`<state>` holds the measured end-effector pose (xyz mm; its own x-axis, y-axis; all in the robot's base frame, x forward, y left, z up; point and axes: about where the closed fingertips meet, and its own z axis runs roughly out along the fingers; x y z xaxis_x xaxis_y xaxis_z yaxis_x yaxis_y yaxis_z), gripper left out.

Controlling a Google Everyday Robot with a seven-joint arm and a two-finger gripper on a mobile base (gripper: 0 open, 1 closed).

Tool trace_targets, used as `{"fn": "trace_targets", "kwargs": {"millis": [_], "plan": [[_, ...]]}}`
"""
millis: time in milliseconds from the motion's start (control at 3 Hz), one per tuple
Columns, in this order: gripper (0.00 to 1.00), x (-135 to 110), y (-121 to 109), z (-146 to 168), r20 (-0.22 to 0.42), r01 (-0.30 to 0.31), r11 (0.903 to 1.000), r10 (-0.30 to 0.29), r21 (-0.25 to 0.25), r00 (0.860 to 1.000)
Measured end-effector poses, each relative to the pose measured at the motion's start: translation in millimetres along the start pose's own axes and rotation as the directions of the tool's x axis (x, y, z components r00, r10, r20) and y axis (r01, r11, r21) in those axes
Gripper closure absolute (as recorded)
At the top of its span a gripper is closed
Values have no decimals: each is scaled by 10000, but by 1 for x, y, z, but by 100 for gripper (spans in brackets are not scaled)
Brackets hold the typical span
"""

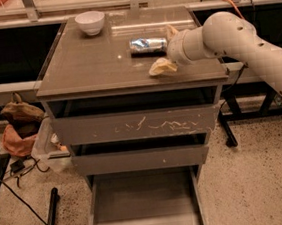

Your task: Pick redbull can from bottom drawer and place on counter

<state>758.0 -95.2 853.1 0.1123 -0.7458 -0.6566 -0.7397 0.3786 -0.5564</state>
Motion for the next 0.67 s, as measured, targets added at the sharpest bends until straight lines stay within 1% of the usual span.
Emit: {"fn": "trace_targets", "kwargs": {"millis": [333, 667], "plan": [[0, 4, -9, -10, -370, 126, 9994, -113, 337, 9993], [0, -3, -12, -19, -486, 248, 9984, -224, 506, 9986]]}}
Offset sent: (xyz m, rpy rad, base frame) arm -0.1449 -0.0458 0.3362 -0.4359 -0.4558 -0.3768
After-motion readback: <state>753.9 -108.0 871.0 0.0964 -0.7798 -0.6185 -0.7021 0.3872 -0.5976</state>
